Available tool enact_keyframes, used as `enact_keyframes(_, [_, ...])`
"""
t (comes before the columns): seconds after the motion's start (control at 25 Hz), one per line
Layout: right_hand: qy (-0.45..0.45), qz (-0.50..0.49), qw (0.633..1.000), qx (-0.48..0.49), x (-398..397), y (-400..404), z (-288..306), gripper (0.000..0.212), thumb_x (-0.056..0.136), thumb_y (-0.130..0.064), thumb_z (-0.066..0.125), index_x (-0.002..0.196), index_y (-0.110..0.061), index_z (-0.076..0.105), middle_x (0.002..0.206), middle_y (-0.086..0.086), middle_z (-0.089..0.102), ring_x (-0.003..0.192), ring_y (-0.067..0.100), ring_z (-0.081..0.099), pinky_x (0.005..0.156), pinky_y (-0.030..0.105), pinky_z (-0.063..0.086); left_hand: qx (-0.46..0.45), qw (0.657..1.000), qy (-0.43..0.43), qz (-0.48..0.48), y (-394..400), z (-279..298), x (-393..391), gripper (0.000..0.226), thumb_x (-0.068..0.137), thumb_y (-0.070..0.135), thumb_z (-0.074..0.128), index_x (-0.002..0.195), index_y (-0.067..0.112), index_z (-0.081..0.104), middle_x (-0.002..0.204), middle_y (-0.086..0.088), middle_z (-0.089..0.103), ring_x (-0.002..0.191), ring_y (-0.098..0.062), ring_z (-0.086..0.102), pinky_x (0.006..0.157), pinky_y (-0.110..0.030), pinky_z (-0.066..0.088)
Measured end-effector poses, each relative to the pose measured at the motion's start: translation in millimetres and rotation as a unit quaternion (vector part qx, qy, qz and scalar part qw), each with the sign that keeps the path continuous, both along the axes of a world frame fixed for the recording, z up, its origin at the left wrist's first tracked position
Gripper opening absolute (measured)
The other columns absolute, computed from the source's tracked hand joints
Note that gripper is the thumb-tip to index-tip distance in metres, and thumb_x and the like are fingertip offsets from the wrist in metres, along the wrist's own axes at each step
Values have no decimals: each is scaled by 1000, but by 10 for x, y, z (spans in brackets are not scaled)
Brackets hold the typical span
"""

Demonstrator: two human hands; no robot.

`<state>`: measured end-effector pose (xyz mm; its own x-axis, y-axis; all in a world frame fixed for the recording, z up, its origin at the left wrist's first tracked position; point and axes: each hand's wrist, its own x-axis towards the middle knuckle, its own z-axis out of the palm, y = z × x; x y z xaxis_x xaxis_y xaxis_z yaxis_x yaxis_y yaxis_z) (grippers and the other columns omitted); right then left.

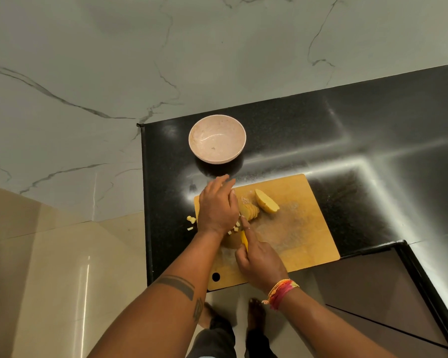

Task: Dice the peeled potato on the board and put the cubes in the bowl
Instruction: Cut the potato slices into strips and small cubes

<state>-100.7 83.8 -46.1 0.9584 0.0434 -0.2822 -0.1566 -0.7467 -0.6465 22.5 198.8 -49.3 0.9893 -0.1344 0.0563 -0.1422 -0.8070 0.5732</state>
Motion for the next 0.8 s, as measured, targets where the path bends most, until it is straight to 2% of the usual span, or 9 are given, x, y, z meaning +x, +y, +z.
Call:
enact_keyframes(0.04, [1,-3,1000,-3,6,-2,-8,78,92,-34,38,162,-33,4,76,2,63,59,17,55,52,41,46,9,999,27,-28,-31,-13,26,41,105,32,41,141,20,57,149,1,51,141,-18,40,118,-42,30])
enact_keyframes(0.12, [7,-4,1000,-6,34,-5,-6,77,93,-33,39,162,-31,6,79,2,64,60,17,55,53,40,46,7,997,57,-56,-50,-42,17,42,108,35,39,141,17,58,148,0,53,141,-17,42,118,-38,27])
enact_keyframes(0.2, [13,-3,1000,-8,43,-8,-1,77,94,-31,40,162,-33,4,79,2,63,60,17,55,53,38,45,4,998,27,-55,-12,-67,-88,38,107,33,42,131,14,66,136,-1,61,129,-18,51,112,-36,35])
enact_keyframes(0.32, [8,-3,1000,-11,21,7,0,79,93,-32,40,161,-36,2,77,2,63,59,18,54,52,37,42,-12,999,-6,-33,91,-73,-201,37,105,32,43,123,12,70,126,-1,62,116,-17,56,103,-37,46])
enact_keyframes(0.48, [3,-14,1000,5,-13,-20,49,77,95,-27,46,162,-34,9,72,-2,59,55,15,50,47,33,35,-3,1000,-17,-7,180,-25,-283,32,104,27,46,115,12,73,115,0,63,104,-14,57,93,-38,50])
enact_keyframes(0.56, [-1,-17,1000,8,-24,-23,98,77,96,-24,48,162,-33,10,67,-4,56,52,13,48,45,29,30,11,1000,-28,4,196,-11,-339,31,103,27,47,114,14,73,113,1,63,103,-14,57,92,-39,50])
enact_keyframes(0.72, [-8,-21,1000,16,-29,-22,197,77,97,-22,48,162,-33,9,66,-5,56,53,13,51,46,31,34,49,996,-70,16,143,0,-464,26,100,29,55,119,21,71,117,2,62,109,-16,53,94,-38,48])
enact_keyframes(0.8, [-12,-29,999,14,-28,-69,212,77,97,-21,48,162,-33,8,65,-5,56,52,13,51,45,29,32,53,997,-54,3,62,38,-496,30,99,30,58,126,23,67,122,4,60,113,-16,51,96,-38,46])
